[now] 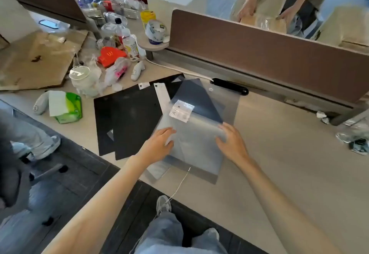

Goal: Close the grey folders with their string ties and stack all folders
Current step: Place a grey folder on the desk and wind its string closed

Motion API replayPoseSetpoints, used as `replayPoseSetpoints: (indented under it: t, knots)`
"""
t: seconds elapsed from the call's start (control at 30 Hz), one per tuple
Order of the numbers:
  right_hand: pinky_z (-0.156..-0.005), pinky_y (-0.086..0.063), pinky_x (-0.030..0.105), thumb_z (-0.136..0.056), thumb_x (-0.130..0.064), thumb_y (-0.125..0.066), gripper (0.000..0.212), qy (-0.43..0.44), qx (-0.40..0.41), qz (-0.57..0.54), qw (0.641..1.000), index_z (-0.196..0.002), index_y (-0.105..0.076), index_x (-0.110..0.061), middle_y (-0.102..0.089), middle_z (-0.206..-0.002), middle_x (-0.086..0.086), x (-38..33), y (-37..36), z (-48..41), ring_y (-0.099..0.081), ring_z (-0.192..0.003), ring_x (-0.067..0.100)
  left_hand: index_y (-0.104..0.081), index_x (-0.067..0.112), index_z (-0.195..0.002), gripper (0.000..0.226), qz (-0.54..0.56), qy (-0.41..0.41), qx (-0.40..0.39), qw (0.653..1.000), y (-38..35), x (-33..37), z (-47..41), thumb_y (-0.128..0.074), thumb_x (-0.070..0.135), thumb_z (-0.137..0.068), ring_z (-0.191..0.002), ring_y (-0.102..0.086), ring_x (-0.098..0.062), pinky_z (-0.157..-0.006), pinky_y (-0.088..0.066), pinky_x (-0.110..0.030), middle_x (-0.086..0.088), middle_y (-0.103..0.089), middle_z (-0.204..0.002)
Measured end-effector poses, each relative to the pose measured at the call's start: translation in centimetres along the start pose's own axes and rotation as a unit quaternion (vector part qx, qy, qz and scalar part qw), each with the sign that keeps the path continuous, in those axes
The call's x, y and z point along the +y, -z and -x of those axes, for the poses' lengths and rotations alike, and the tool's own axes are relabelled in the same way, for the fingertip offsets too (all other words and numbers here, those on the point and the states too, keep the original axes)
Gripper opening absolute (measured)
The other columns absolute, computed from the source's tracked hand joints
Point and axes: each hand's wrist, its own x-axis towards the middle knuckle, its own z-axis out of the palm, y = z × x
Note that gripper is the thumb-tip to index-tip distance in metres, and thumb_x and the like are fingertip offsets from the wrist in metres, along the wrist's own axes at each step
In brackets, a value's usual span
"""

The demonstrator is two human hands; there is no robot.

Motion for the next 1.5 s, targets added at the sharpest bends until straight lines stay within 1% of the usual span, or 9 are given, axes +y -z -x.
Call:
replayPoseSetpoints:
  t: [0.3,0.43,0.73,0.87,0.97,1.07,1.27,1.4,1.5]
  knots:
    - [-0.105,-0.035,0.031,-0.088,-0.013,-0.061,0.044,-0.241,0.027,-0.090,0.966,-0.129,-0.055,0.000,-0.055,-0.135,0.019,1.6,-4.3,-3.5,-0.050,-0.127,0.031,-0.023,0.009,-0.148,0.058,0.071,0.087,-0.064,0.992,-0.4,-4.8,-7.7,-0.047,0.014,-0.095,-0.146,-0.017,-0.030,-0.117,-0.020,-0.040,-0.011,-0.020,-0.158]
    - [-0.104,-0.035,0.033,-0.091,-0.019,-0.057,0.046,-0.353,0.053,-0.160,0.920,-0.133,-0.049,-0.005,-0.051,-0.137,0.014,2.2,-5.4,-5.5,-0.049,-0.126,0.028,-0.038,0.007,-0.137,0.050,0.140,0.095,-0.069,0.983,0.7,-5.6,-12.1,-0.049,0.007,-0.088,-0.131,-0.041,-0.031,-0.109,-0.035,-0.041,-0.012,-0.043,-0.141]
    - [-0.088,-0.051,0.045,-0.084,-0.024,-0.065,0.028,-0.394,0.133,-0.260,0.871,-0.108,-0.059,-0.012,-0.066,-0.106,0.010,3.4,-5.6,-5.8,-0.063,-0.094,0.031,-0.044,0.011,-0.135,0.049,0.215,0.160,-0.044,0.962,1.9,-5.9,-16.0,-0.057,0.021,-0.090,-0.123,-0.052,-0.033,-0.097,-0.047,-0.041,-0.011,-0.052,-0.134]
    - [-0.079,-0.049,0.028,-0.086,-0.020,-0.067,0.047,-0.346,0.178,-0.271,0.880,-0.128,-0.052,-0.006,-0.068,-0.104,0.023,3.2,-3.5,-4.5,-0.065,-0.093,0.037,-0.040,0.005,-0.140,0.053,0.266,0.170,-0.002,0.949,3.6,-4.0,-15.6,-0.057,0.016,-0.091,-0.116,-0.053,-0.028,-0.094,-0.041,-0.033,-0.012,-0.052,-0.127]
    - [-0.053,-0.041,0.009,-0.082,-0.019,-0.072,0.046,-0.297,0.160,-0.240,0.910,-0.123,-0.056,-0.004,-0.064,-0.078,0.016,3.3,-0.8,-3.7,-0.058,-0.066,0.016,-0.056,0.011,-0.120,0.031,0.321,0.148,0.038,0.935,5.3,-1.7,-14.6,-0.058,0.019,-0.091,-0.100,-0.056,-0.020,-0.086,-0.043,-0.030,-0.004,-0.058,-0.107]
    - [-0.066,-0.046,0.016,-0.080,-0.016,-0.074,0.048,-0.245,0.160,-0.231,0.928,-0.122,-0.056,-0.002,-0.059,-0.076,-0.004,3.1,3.3,-3.1,-0.055,-0.066,0.002,-0.059,0.024,-0.103,0.010,0.370,0.113,0.102,0.916,7.2,2.1,-13.2,-0.057,0.023,-0.093,-0.102,-0.059,-0.014,-0.092,-0.048,-0.033,0.003,-0.062,-0.103]
    - [-0.073,-0.043,0.032,-0.085,-0.031,-0.067,0.030,-0.093,0.182,0.011,0.979,-0.107,-0.066,-0.011,-0.066,-0.089,0.006,2.7,11.9,-1.8,-0.061,-0.083,0.025,-0.050,0.021,-0.115,0.023,0.357,0.061,0.223,0.905,9.7,9.4,-11.5,-0.054,0.030,-0.094,-0.111,-0.056,-0.019,-0.098,-0.047,-0.038,-0.002,-0.057,-0.116]
    - [-0.066,-0.049,0.034,-0.085,-0.032,-0.066,0.019,0.020,0.258,0.165,0.952,-0.094,-0.069,-0.015,-0.072,-0.082,0.006,2.8,16.1,-0.3,-0.066,-0.080,0.029,-0.047,0.015,-0.132,0.044,0.244,0.098,0.267,0.927,10.9,12.7,-11.9,-0.056,0.032,-0.093,-0.131,-0.035,-0.028,-0.108,-0.033,-0.037,-0.012,-0.035,-0.140]
    - [-0.058,-0.049,0.032,-0.086,-0.041,-0.052,0.028,0.094,0.283,0.240,0.924,-0.076,-0.063,-0.017,-0.069,-0.072,-0.001,3.0,18.4,0.7,-0.065,-0.071,0.025,-0.044,0.021,-0.135,0.048,0.299,0.129,0.211,0.922,11.1,14.2,-13.1,-0.057,0.034,-0.091,-0.128,-0.039,-0.029,-0.106,-0.039,-0.041,-0.011,-0.032,-0.142]
